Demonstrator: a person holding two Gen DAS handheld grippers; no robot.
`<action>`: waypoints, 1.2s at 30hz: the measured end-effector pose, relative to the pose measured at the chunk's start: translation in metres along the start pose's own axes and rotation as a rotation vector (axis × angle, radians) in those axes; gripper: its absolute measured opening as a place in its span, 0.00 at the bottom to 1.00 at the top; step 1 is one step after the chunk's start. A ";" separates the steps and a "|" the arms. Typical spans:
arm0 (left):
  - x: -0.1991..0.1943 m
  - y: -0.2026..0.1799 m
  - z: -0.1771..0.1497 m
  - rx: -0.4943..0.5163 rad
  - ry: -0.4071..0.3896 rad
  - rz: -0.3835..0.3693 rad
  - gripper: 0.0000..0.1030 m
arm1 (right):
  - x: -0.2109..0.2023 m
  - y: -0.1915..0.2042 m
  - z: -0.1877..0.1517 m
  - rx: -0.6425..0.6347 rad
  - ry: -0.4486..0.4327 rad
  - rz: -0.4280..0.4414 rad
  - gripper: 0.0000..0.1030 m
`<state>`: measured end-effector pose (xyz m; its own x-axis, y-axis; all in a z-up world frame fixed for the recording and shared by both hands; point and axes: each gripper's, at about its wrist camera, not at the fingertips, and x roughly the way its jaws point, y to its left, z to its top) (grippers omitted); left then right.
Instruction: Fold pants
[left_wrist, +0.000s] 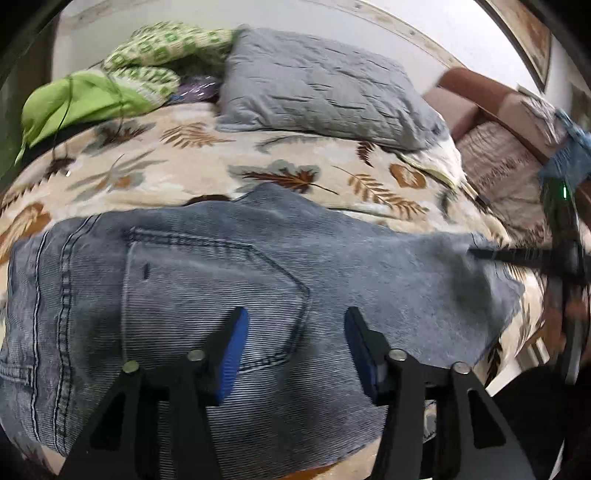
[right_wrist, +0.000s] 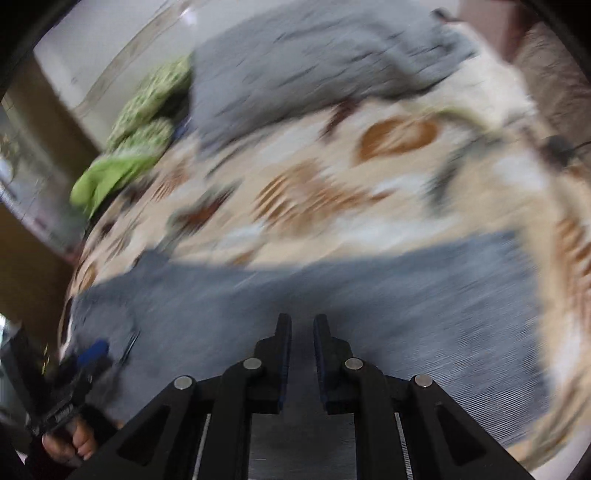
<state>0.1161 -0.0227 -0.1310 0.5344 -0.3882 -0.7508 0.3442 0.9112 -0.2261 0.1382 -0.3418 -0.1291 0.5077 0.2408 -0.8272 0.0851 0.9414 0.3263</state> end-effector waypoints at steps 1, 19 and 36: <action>0.001 0.003 0.000 -0.011 0.005 0.021 0.54 | 0.012 0.019 -0.009 -0.036 0.035 -0.015 0.14; -0.012 0.012 -0.042 0.111 0.103 0.043 0.57 | 0.012 0.026 -0.049 -0.137 0.119 -0.079 0.15; -0.053 0.078 -0.019 -0.097 -0.091 0.298 0.57 | 0.107 0.195 0.057 -0.205 0.132 0.379 0.15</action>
<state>0.0995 0.0713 -0.1206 0.6690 -0.1087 -0.7353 0.0894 0.9938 -0.0655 0.2581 -0.1462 -0.1276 0.3556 0.5930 -0.7224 -0.2643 0.8052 0.5308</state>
